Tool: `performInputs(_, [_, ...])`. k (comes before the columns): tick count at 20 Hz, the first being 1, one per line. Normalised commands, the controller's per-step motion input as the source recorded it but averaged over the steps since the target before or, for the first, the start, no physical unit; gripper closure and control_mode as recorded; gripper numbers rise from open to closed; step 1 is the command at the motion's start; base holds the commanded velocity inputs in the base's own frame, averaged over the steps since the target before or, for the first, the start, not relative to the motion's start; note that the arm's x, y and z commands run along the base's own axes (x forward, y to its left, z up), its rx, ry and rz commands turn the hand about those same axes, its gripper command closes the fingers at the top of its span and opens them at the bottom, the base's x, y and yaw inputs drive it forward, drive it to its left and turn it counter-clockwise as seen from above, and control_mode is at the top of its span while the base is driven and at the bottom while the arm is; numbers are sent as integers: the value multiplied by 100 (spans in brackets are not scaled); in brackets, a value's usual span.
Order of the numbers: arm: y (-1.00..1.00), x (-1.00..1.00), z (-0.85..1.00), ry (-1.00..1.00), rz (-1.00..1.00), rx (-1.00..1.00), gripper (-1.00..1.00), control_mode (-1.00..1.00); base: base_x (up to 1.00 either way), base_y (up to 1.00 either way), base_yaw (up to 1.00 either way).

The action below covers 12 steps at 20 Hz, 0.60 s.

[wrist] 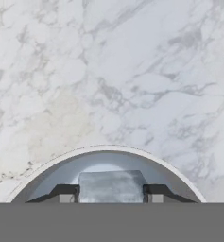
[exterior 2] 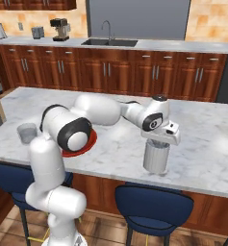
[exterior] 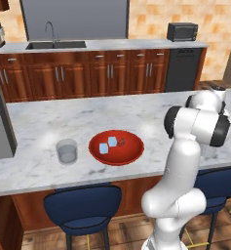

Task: There are four ice cubes in the ice bowl. Place two ice cubes in each glass of water.

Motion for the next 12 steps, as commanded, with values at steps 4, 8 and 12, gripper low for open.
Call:
performInputs(4, [-26, 3, -4, 0, 0, 0, -100, -100, 0, 0, 0])
performInputs(8, [-10, -1, -1, 0, 0, 0, -100, -100, 0, 0, 0])
performInputs(12, [3, -3, 0, 0, 0, 0, -100, -100, 0, 0, 0])
